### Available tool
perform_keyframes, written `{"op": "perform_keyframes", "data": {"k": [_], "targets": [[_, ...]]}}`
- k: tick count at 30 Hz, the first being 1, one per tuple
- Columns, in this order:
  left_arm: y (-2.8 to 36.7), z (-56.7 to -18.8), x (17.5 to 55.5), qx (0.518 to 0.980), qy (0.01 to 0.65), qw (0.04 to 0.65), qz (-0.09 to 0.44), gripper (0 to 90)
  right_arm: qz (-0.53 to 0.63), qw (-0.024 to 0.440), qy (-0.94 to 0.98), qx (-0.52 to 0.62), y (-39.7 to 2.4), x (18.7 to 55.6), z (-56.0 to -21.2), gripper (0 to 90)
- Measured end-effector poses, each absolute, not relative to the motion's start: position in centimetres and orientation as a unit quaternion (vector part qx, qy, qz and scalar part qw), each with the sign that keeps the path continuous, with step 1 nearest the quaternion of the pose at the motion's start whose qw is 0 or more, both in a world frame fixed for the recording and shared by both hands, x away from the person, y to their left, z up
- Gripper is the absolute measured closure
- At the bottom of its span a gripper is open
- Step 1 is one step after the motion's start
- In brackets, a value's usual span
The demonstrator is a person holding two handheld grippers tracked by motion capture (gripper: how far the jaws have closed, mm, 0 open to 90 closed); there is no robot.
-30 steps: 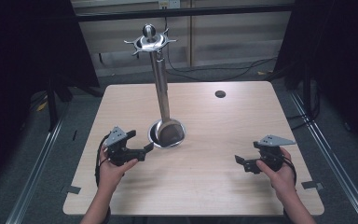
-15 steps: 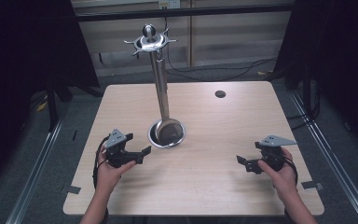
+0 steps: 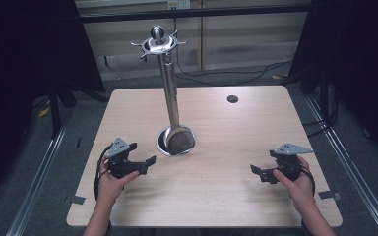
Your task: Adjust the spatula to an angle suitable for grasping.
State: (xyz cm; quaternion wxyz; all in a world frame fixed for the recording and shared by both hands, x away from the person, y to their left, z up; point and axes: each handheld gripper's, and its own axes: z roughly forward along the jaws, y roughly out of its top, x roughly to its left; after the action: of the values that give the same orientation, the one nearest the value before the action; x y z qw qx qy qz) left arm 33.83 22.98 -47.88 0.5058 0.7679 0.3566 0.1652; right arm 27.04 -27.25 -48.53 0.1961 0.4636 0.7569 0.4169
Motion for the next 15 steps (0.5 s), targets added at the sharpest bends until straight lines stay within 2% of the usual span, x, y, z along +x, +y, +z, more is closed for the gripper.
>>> {"op": "perform_keyframes", "data": {"k": [15], "targets": [[24.1, -48.9, 34.1, 0.780, 0.364, 0.488, 0.144, 4.1, 0.413, 0.191, 0.757, 0.469, -27.9, 27.1, -49.1, 3.3]]}}
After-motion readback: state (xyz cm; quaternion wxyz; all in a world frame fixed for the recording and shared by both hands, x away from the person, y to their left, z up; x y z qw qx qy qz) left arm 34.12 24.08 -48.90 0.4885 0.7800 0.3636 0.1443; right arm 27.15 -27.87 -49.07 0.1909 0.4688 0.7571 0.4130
